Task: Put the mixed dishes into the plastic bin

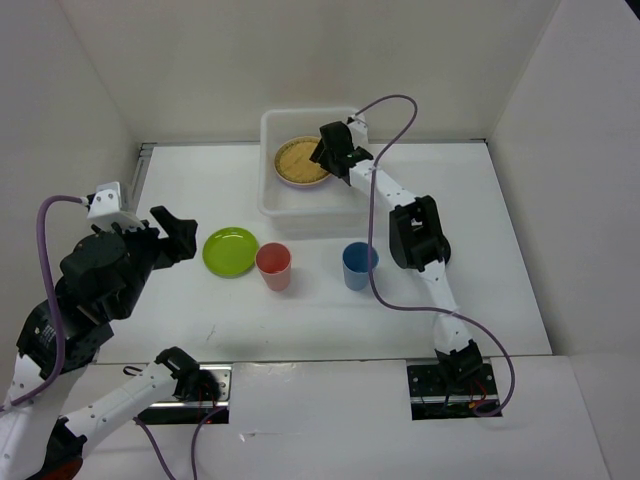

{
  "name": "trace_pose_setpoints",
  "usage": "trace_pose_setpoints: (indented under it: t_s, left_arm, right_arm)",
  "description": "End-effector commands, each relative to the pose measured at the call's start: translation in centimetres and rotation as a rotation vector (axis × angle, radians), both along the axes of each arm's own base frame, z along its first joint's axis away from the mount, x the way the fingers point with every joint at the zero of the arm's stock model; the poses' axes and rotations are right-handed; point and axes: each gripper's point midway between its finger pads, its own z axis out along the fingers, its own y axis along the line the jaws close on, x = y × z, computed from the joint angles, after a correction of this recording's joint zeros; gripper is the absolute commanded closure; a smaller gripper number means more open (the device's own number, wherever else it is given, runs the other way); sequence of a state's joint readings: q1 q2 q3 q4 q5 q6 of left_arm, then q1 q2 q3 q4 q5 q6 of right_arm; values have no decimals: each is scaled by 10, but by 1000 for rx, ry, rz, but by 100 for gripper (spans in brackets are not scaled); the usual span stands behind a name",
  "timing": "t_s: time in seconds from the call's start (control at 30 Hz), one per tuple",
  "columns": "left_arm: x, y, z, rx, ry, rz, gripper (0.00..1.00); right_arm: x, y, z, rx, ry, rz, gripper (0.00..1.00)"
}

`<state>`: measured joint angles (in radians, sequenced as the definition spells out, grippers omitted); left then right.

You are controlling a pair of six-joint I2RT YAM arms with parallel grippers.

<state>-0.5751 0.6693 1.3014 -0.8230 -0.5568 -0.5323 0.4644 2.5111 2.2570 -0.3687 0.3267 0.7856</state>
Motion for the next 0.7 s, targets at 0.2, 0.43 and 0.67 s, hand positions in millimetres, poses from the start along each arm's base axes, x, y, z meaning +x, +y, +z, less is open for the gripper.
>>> trace_pose_setpoints:
  t_s: [0.2,0.43,0.67]
  left_arm:
    - [6,-2,-12,-10,7,17,14]
    - [35,-55,-107,26,289,-100,12]
    - [64,-106,-118,-171,260,-329,13]
  right_arm:
    - [4,-6,58,-157,-49,22,0]
    - [-40,8,228,-167,-304,156,0]
    - [-124,-41,325,-196,-327,131,2]
